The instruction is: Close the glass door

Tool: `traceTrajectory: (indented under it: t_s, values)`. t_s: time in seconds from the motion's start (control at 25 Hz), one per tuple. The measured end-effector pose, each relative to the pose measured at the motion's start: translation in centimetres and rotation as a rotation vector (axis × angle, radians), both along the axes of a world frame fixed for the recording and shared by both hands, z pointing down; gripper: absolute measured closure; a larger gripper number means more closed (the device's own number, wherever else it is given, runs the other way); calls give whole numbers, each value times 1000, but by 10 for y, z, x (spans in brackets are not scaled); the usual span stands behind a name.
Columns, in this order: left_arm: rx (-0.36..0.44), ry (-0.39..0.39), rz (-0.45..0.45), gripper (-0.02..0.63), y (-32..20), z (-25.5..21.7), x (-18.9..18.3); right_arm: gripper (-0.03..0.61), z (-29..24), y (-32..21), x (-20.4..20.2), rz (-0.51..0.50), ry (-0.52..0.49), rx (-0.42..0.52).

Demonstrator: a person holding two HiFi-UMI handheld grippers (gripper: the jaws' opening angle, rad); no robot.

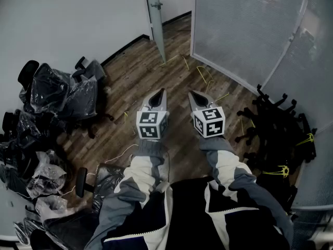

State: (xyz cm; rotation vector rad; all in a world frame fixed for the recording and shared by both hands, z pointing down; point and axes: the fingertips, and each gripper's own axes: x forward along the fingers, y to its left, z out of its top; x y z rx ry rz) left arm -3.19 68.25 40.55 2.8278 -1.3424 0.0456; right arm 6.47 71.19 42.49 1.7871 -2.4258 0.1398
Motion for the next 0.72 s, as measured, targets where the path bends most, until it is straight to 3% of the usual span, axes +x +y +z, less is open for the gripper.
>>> traceTrajectory:
  t_s: [0.72]
  values:
    - [-21, 3, -24, 614, -27, 15, -19, 574, 6, -30, -9, -4, 27, 4]
